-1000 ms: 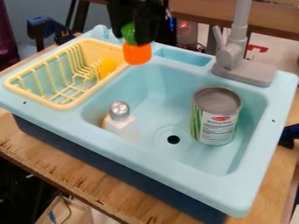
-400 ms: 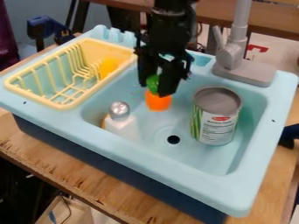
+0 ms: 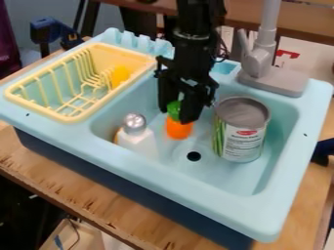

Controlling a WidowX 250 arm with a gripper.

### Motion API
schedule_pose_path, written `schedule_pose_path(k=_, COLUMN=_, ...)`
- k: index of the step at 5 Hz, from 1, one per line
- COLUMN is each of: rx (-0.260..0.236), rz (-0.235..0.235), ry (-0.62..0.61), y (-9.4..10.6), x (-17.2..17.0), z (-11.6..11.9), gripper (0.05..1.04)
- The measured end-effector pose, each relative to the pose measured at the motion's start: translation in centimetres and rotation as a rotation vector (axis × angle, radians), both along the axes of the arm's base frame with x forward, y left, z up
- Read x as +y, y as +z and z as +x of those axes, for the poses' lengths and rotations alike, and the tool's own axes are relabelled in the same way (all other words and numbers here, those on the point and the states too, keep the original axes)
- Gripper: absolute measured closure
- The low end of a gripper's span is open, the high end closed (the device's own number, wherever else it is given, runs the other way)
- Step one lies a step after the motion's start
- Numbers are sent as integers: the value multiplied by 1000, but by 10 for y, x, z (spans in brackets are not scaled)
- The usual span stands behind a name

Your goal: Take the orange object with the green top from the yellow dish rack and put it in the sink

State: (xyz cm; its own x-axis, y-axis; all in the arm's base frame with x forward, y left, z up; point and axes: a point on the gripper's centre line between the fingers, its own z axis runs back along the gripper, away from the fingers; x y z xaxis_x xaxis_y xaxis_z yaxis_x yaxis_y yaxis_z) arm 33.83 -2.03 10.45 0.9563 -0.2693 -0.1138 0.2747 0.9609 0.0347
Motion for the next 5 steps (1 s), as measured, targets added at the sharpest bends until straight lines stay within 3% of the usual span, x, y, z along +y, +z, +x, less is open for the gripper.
schedule_pose_path(k=1, rx=20, rz=1, ry=10, y=1, x=0, z=0, gripper=373)
schedule_pose_path(k=2, rx=43, rz=-3, ry=41, y=10, x=-1, z=-1, gripper=106)
schedule_pose_path(k=3, rx=0, rz=-17, ry=90, y=38, x=-1, z=6, gripper=77)
schedule_pose_path(k=4, rx=-78, rz=5, ry=174, y=85, x=16, z=0, gripper=81)
schedule_pose_path(k=5, rx=-91, rz=39, ry=223, y=116, x=40, z=-22, gripper=81)
